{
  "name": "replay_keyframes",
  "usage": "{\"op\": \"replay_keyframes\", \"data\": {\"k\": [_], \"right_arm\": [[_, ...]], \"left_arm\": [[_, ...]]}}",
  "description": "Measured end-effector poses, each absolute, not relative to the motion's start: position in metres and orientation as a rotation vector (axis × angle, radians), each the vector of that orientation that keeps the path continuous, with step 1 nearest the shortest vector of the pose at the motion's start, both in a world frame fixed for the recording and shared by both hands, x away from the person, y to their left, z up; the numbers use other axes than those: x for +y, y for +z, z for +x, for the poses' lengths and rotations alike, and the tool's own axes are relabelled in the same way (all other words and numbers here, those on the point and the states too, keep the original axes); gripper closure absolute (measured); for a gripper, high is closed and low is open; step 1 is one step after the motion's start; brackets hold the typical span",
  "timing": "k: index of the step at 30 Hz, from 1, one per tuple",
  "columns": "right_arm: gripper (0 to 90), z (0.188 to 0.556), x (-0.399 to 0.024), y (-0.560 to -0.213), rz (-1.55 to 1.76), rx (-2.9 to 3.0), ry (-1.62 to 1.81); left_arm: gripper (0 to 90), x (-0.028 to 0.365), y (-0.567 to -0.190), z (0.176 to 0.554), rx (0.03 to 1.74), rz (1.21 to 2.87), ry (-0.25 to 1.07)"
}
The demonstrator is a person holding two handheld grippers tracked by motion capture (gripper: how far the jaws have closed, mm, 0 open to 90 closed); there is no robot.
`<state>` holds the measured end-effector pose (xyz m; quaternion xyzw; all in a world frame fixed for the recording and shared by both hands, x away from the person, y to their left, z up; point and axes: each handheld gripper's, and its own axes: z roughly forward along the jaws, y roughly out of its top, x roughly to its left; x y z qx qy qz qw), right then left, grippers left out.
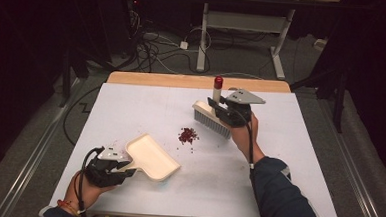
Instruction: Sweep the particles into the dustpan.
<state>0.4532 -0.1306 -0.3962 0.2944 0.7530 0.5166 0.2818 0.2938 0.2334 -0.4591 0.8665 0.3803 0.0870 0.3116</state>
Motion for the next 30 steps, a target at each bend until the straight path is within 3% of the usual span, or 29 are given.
{"op": "replay_keyframes", "data": {"k": [8, 30], "right_arm": [[70.0, 0.471, -0.097, -0.404, 0.785, 2.031, 1.357], [68.3, 0.417, -0.071, -0.414, 0.774, 2.103, 1.359]], "left_arm": [[63.6, 0.225, -0.457, 0.294, 0.981, 2.314, 0.253], [63.6, 0.201, -0.464, 0.303, 0.999, 2.319, 0.280]]}}
